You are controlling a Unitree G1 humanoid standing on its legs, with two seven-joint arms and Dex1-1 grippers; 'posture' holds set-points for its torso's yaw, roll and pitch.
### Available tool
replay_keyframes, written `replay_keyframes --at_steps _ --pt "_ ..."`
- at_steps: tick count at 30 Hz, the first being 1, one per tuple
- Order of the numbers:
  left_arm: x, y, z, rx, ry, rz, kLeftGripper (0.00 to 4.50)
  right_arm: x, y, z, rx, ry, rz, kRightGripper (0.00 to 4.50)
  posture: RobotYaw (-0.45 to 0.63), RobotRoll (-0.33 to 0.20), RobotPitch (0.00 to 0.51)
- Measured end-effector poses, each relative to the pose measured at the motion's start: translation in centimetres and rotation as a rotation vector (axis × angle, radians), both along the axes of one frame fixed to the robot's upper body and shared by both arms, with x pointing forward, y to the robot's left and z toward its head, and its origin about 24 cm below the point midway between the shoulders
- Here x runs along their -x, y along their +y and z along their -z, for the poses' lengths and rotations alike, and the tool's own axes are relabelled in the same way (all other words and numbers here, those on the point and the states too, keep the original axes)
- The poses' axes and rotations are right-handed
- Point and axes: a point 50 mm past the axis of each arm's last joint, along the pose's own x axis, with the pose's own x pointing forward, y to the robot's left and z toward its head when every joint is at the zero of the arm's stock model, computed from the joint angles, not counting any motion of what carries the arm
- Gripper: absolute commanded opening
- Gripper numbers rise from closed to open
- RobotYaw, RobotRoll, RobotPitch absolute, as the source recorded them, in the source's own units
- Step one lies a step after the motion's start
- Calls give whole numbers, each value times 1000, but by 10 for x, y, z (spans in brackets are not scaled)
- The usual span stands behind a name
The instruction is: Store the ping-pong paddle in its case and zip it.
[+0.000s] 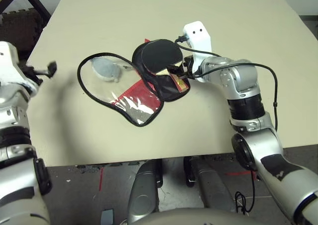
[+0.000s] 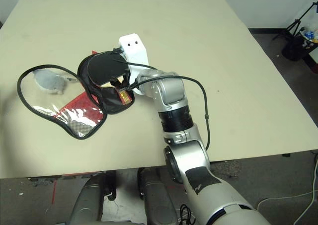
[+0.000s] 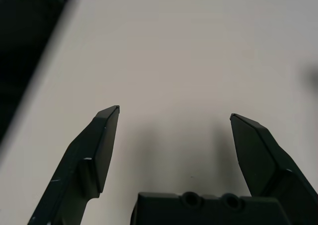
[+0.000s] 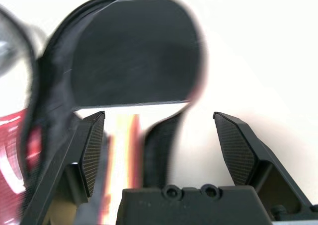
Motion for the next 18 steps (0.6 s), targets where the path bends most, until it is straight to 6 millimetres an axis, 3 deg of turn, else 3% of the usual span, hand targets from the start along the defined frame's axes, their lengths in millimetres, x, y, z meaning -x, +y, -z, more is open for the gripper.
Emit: replay_keyframes --at_steps 7,14,18 --pt "-3 -61 -28 231 110 343 4500 -8 -47 -9 -8 -28 154 4487 -18 0 240" --pt "9 -124 -57 499 212 726 4500 -10 -71 -15 -24 -40 244 4487 -41 0 239" --pt "-5 -155 -80 584 102 860 4500 -10 -73 -15 -28 -43 259 4487 -43 0 236"
